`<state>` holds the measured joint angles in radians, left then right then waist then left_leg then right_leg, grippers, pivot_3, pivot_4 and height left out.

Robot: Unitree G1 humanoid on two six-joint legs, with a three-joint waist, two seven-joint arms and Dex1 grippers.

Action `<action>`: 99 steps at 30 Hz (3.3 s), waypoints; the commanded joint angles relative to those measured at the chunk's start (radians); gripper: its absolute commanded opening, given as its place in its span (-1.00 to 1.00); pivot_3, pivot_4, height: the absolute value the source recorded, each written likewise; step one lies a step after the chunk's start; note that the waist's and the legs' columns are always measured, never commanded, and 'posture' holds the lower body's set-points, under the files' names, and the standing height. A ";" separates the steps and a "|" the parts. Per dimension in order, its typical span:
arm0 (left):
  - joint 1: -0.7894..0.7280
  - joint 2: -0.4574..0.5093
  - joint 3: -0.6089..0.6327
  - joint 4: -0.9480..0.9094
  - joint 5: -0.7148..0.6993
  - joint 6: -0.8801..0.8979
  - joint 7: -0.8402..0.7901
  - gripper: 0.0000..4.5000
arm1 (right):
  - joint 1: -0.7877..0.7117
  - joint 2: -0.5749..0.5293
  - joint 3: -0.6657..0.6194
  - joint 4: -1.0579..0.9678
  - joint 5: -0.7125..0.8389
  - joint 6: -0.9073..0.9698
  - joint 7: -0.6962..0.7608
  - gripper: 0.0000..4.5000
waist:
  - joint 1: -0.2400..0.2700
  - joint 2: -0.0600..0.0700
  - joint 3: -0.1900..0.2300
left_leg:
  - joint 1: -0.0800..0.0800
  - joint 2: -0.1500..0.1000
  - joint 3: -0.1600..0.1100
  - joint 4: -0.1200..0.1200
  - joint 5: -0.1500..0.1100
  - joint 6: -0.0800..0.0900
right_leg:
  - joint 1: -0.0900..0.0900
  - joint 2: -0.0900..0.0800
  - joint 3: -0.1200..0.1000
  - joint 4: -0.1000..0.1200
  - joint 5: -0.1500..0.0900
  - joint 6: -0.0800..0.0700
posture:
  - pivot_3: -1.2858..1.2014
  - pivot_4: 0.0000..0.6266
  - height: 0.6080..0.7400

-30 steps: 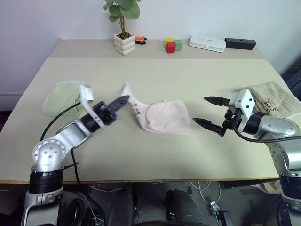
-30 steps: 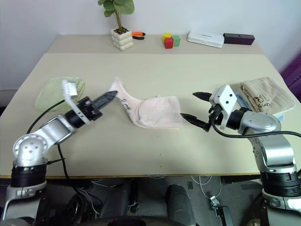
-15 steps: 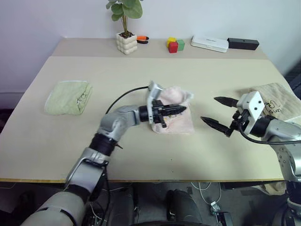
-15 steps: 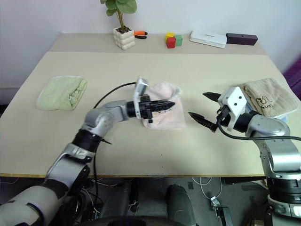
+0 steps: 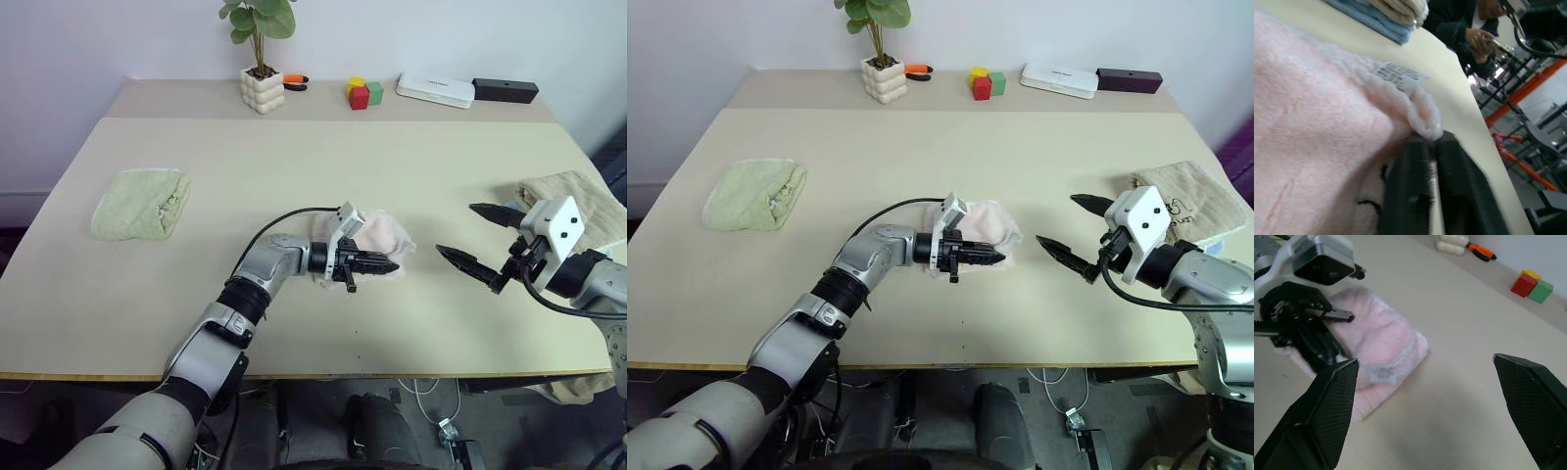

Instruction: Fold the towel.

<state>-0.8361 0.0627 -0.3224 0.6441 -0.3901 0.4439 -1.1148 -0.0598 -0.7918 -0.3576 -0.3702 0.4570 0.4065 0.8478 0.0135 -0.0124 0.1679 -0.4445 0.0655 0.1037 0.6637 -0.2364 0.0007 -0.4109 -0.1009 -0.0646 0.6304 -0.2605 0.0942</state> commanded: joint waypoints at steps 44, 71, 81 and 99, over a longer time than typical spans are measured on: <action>0.162 -0.090 0.240 -0.149 0.086 -0.088 0.500 -1.00 | -0.299 0.634 0.440 0.415 -0.385 -0.067 -0.722 -0.99 | -0.008 0.002 0.000 | 0.001 0.000 0.001 0.000 0.001 -0.001 | 0.001 0.002 0.000 0.002 0.004 0.007 | 0.03 -0.52 0.92; 0.169 0.001 0.416 -0.374 -0.118 0.059 0.468 0.99 | -0.331 0.592 0.300 0.411 -0.380 -0.067 -0.762 1.00 | -0.027 0.004 -0.006 | 0.002 0.001 0.001 -0.001 0.001 -0.001 | 0.001 0.002 0.000 0.002 0.004 0.007 | 0.03 -0.52 0.92; 0.249 0.246 0.595 -0.486 -0.408 0.598 0.485 0.99 | -0.397 0.511 0.275 0.369 -0.351 -0.090 -0.667 1.00 | -0.034 0.004 -0.005 | 0.002 0.001 0.001 -0.002 0.001 -0.001 | 0.001 0.002 0.000 0.003 0.004 0.007 | 0.03 -0.52 0.92; 0.225 0.232 0.463 -0.292 -0.396 0.784 0.386 0.99 | -0.204 0.152 0.212 0.002 0.099 0.027 0.029 1.00 | -0.018 0.004 -0.004 | 0.002 0.000 0.000 -0.002 0.001 -0.002 | 0.003 0.002 0.000 0.001 0.004 0.007 | 0.03 -0.52 0.92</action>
<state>-0.6096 0.3020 0.1711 0.3195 -0.7960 1.2032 -0.7186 -0.2749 -0.6156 -0.0993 -0.3006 0.4970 0.4211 0.8411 -0.0041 -0.0082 0.1637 -0.4425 0.0658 0.1037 0.6620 -0.2355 -0.0011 -0.4081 -0.0987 -0.0643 0.6315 -0.2565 0.1012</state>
